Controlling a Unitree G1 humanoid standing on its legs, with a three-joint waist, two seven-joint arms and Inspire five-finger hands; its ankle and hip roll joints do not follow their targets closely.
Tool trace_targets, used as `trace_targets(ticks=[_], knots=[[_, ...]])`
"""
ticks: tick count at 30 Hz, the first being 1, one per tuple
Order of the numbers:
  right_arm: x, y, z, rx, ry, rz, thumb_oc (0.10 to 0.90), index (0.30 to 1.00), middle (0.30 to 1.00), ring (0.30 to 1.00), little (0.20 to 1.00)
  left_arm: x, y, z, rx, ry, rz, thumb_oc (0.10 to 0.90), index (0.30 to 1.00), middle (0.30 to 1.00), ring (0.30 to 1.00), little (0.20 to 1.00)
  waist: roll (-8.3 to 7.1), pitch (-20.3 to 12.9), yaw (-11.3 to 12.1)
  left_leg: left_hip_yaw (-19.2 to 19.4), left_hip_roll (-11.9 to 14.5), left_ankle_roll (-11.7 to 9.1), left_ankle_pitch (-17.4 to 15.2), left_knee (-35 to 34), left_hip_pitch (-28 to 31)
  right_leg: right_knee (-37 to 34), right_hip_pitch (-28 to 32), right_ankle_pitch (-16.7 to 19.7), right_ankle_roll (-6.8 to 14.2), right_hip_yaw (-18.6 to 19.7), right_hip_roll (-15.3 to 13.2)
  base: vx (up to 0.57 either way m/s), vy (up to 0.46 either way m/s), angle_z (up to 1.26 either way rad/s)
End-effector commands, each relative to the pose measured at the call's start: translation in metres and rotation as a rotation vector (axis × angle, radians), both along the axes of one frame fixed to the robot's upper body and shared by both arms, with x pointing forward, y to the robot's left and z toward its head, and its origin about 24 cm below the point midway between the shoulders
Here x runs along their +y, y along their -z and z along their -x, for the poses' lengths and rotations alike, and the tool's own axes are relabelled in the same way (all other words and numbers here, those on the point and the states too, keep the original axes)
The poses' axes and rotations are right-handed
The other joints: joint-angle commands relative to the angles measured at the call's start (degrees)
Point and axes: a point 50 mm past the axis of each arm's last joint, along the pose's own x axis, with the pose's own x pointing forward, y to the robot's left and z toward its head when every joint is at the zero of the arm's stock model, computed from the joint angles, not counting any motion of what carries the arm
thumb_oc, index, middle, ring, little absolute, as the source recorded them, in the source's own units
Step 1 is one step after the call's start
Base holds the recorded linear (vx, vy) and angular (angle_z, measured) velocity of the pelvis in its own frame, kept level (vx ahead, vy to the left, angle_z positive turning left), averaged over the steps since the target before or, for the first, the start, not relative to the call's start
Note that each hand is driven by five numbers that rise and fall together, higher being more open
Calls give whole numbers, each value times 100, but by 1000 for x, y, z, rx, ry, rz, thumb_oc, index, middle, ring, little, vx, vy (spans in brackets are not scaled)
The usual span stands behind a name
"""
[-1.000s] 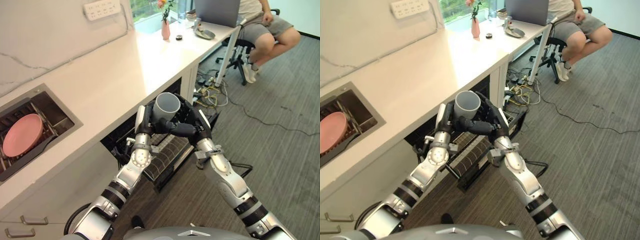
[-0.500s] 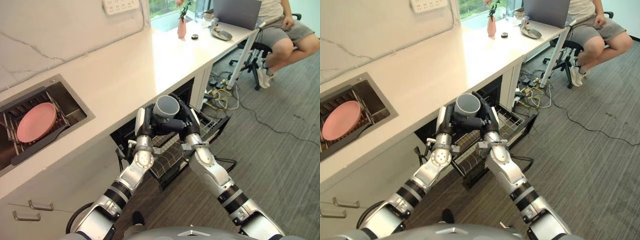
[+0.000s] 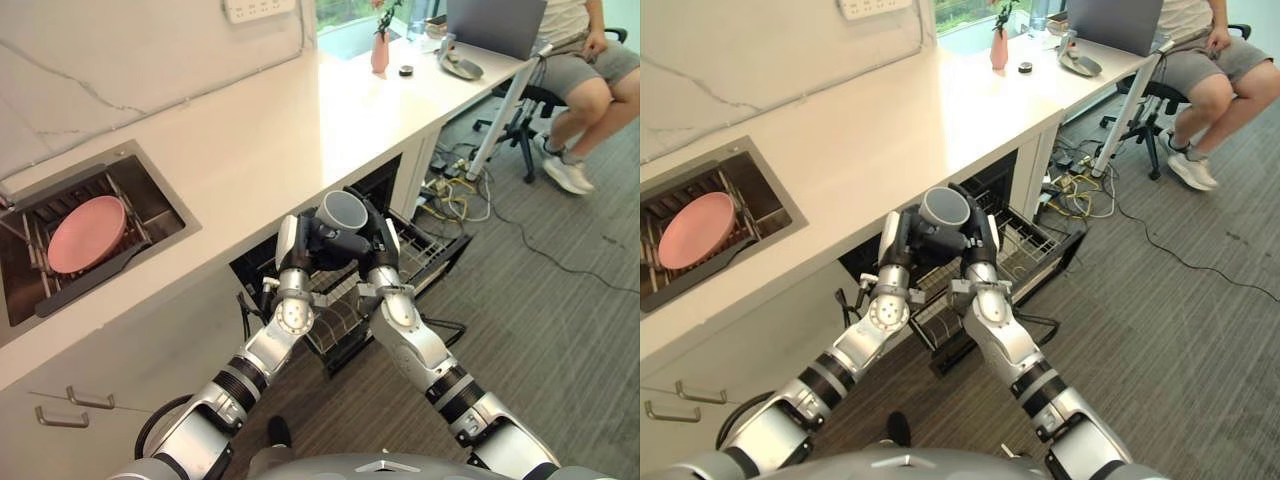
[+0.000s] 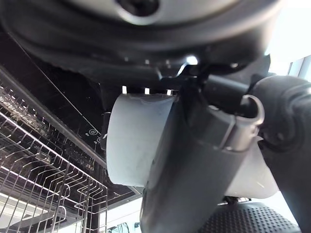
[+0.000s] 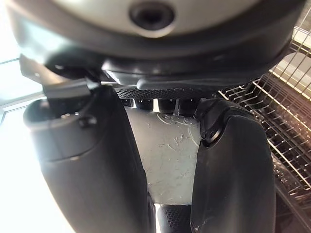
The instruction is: Place the dishes in the dishwasher.
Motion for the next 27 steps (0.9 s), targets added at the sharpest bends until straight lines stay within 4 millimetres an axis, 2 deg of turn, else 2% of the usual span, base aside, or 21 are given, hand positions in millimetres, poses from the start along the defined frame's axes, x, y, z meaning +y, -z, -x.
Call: trace_targets(ticks=[1, 7, 8, 9, 10, 14, 15, 18, 21, 22, 24, 27], knots=[[23, -96, -29, -338, 29, -250, 400, 300, 300, 300, 300, -67, -76, -7, -319, 291, 122, 400, 300, 300, 300, 300, -99, -34, 121, -17, -5, -75, -292, 18, 74, 113, 94, -69, 154, -139, -213, -10, 11, 8], [14, -105, -29, -388, 121, -231, 400, 300, 300, 300, 300, -70, -75, -4, -320, 306, 131, 400, 300, 300, 300, 300, -76, -58, 134, -57, -36, -64, -310, 18, 84, 113, 140, -93, 160, -209, -234, -1, 2, 2], [11, -108, -29, -405, 156, -225, 400, 300, 300, 300, 300, -71, -74, -3, -317, 309, 132, 664, 695, 695, 695, 695, -73, -63, 137, -68, -42, -63, -311, 18, 90, 113, 159, -102, 153, -226, -237, 0, -1, 5], [8, -111, -28, -424, 181, -210, 400, 300, 300, 300, 300, -71, -73, -2, -316, 310, 130, 718, 778, 778, 778, 778, -71, -65, 136, -76, -45, -61, -316, 18, 96, 113, 168, -108, 148, -227, -238, 0, -4, 7], [6, -113, -28, -439, 205, -194, 400, 300, 300, 300, 300, -70, -73, -2, -318, 308, 126, 800, 900, 900, 900, 900, -71, -65, 139, -80, -48, -60, -316, 18, 100, 113, 178, -113, 148, -236, -240, -2, -10, 6], [-3, -120, -27, -508, 309, -83, 400, 300, 300, 300, 300, -68, -70, 0, -321, 309, 111, 800, 900, 900, 900, 900, -68, -66, 143, -114, -58, -57, -313, 18, 99, 113, 208, -134, 137, -262, -235, -3, -11, 8], [-15, -126, -28, -578, 398, 47, 400, 300, 300, 300, 300, -64, -66, 2, -323, 310, 88, 800, 900, 900, 900, 900, -71, -61, 154, -151, -63, -60, -307, 18, 89, 113, 230, -147, 133, -292, -227, -5, -18, 11], [-33, -126, -28, -620, 488, 161, 400, 300, 300, 300, 300, -55, -61, 4, -327, 310, 54, 800, 900, 900, 900, 900, -87, -70, 179, -201, -72, -59, -318, 18, 83, 113, 263, -168, 119, -332, -213, 5, -19, 10], [-52, -121, -28, -611, 559, 205, 400, 300, 300, 300, 300, -41, -56, 7, -319, 295, 28, 800, 900, 900, 900, 900, -98, -76, 215, -243, -86, -61, -320, 18, 87, 113, 299, -189, 100, -351, -191, 9, -17, 5], [-52, -121, -28, -610, 559, 205, 400, 300, 300, 300, 300, -41, -56, 7, -318, 296, 28, 800, 900, 900, 900, 900, -99, -79, 214, -245, -86, -61, -320, 18, 88, 113, 300, -189, 100, -353, -191, 6, -16, 3], [-71, -113, -28, -586, 619, 247, 400, 300, 300, 300, 300, -17, -45, 11, -290, 257, -11, 800, 900, 900, 900, 900, -116, -81, 288, -286, -95, -68, -322, 18, 92, 113, 350, -225, 75, -381, -165, 10, -36, 1], [-85, -107, -27, -561, 655, 270, 400, 300, 300, 300, 300, 8, -31, 18, -246, 210, -60, 800, 900, 900, 900, 900, -151, -79, 356, -322, -105, -75, -320, 18, 100, 113, 389, -254, 50, -402, -146, -1, -44, 5]])
